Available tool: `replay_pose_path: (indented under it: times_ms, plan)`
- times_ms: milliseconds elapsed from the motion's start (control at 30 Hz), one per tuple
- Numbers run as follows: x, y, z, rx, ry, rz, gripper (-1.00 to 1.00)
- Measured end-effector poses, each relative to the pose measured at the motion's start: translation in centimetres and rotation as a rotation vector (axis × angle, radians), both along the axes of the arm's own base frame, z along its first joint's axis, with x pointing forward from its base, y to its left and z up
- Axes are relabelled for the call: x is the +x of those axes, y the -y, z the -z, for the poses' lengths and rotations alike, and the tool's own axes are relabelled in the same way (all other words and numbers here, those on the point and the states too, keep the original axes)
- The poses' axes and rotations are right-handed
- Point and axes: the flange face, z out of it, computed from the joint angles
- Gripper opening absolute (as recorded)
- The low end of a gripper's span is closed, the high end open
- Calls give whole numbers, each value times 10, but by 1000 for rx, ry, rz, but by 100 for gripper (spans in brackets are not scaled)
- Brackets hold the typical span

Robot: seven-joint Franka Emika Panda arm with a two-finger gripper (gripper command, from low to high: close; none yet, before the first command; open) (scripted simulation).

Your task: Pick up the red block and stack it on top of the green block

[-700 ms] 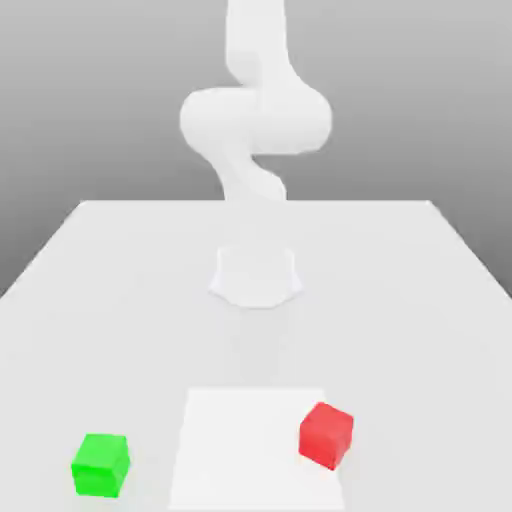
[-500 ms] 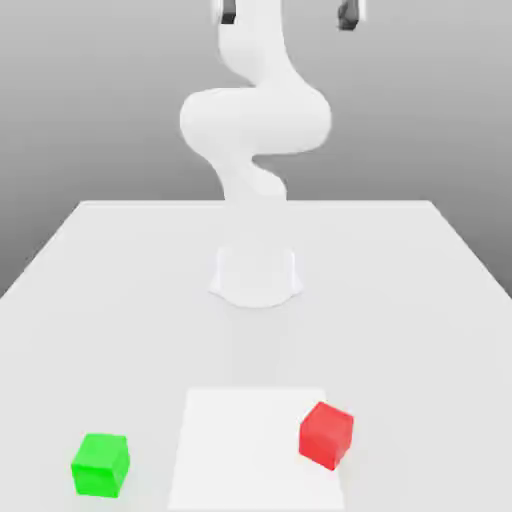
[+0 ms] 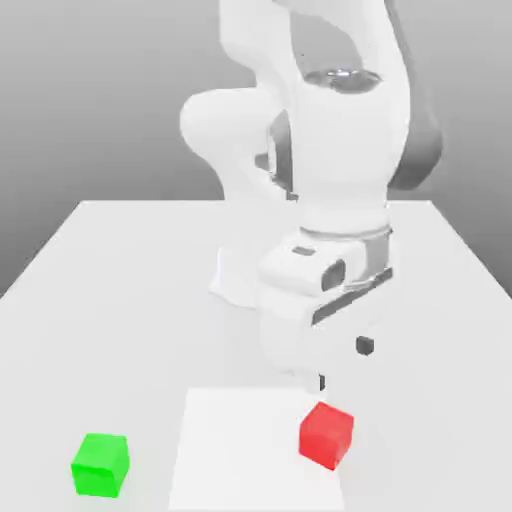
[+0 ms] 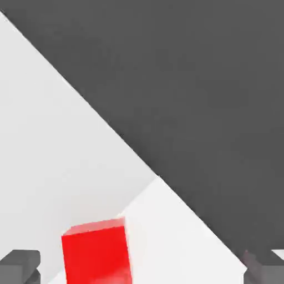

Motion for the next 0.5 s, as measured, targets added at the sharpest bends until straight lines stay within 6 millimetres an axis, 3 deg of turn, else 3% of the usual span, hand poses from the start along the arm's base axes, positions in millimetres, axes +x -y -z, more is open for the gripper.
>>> replay_pose_path:
  times_ms: [200,233,433,500]
  plan:
    - [-7,1,74,-16,-29,-35,0]
    - [-7,1,81,-16,-29,-35,-100]
    - [-8,1,85,-16,-32,-35,-100]
    - [-7,1,74,-16,-31,-36,-100]
